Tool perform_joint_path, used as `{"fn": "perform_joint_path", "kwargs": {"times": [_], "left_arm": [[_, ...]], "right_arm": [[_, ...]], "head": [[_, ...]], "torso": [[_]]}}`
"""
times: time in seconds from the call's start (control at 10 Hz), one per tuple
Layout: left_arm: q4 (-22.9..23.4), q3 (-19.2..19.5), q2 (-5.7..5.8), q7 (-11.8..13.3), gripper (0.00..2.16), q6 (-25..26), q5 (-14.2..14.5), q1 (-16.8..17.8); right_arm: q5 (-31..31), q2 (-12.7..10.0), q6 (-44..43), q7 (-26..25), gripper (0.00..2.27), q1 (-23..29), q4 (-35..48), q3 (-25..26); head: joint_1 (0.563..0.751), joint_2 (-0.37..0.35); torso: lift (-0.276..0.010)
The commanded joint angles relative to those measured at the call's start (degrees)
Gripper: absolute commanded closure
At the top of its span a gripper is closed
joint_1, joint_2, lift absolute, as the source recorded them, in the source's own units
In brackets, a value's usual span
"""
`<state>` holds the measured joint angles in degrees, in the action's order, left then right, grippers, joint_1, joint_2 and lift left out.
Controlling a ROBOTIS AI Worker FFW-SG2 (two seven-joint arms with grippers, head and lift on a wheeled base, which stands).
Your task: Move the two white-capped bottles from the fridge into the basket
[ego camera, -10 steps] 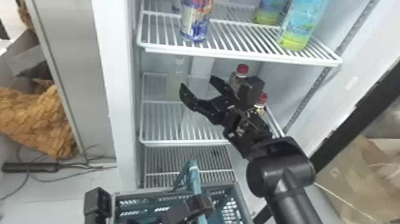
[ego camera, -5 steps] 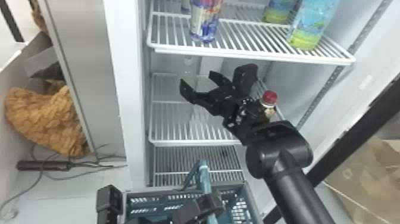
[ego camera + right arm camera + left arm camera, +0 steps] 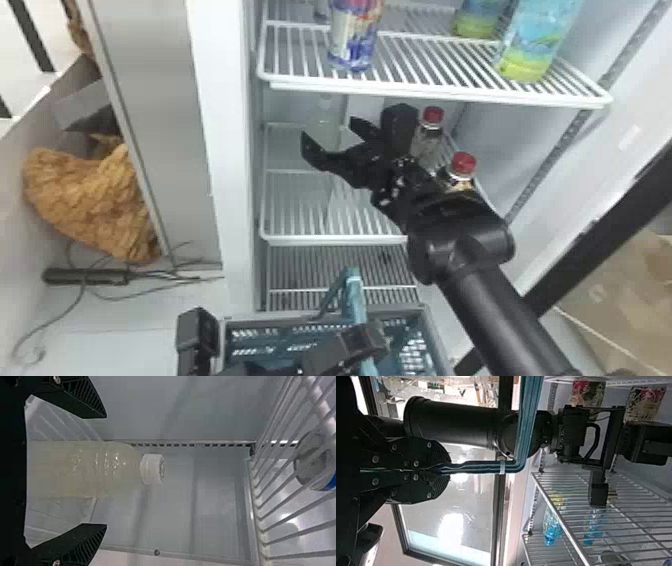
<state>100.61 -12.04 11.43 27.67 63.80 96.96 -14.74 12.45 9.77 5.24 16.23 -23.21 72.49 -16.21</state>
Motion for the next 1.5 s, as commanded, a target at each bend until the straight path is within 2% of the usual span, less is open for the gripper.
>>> {"fn": "perform_joint_path", "kwargs": {"times": [0.0, 0.3, 0.4, 0.5, 0.6, 0.9, 1.4], "left_arm": [[-0.1, -0.2, 0.00, 0.0, 1.12, -0.1, 0.0, 0.1], [-0.4, -0.4, 0.00, -0.1, 1.12, -0.1, 0.2, 0.4], [-0.4, -0.5, 0.00, 0.0, 1.12, -0.1, 0.3, 0.4], [-0.4, -0.5, 0.00, -0.1, 1.12, -0.2, 0.3, 0.4], [-0.4, -0.5, 0.00, -0.1, 1.12, -0.2, 0.3, 0.4], [-0.4, -0.6, 0.00, 0.0, 1.12, -0.4, 0.4, 0.5], [-0.4, -0.4, -0.09, 0.1, 1.12, -0.4, 0.5, 0.1]], "right_arm": [[0.1, 0.0, -1.2, -0.5, 0.05, -1.1, -1.7, -0.8], [2.1, 0.0, -4.5, -0.7, 0.13, -2.8, -5.8, -2.3], [2.9, 0.0, -4.7, -0.7, 0.31, -2.8, -6.2, -2.4], [3.8, -0.1, -4.8, -1.1, 0.62, -2.8, -6.9, -2.5], [4.2, -0.1, -5.2, -1.2, 0.76, -2.8, -7.2, -2.5], [5.3, -0.1, -5.9, -1.2, 0.87, -3.0, -7.6, -2.8], [7.0, -0.1, -11.0, -1.1, 0.87, -1.0, -5.5, -2.0]], "head": [[0.695, -0.180], [0.695, -0.177], [0.695, -0.176], [0.695, -0.176], [0.695, -0.177], [0.695, -0.177], [0.695, -0.179]], "torso": [[-0.260], [-0.260], [-0.260], [-0.260], [-0.260], [-0.260], [-0.260]]}}
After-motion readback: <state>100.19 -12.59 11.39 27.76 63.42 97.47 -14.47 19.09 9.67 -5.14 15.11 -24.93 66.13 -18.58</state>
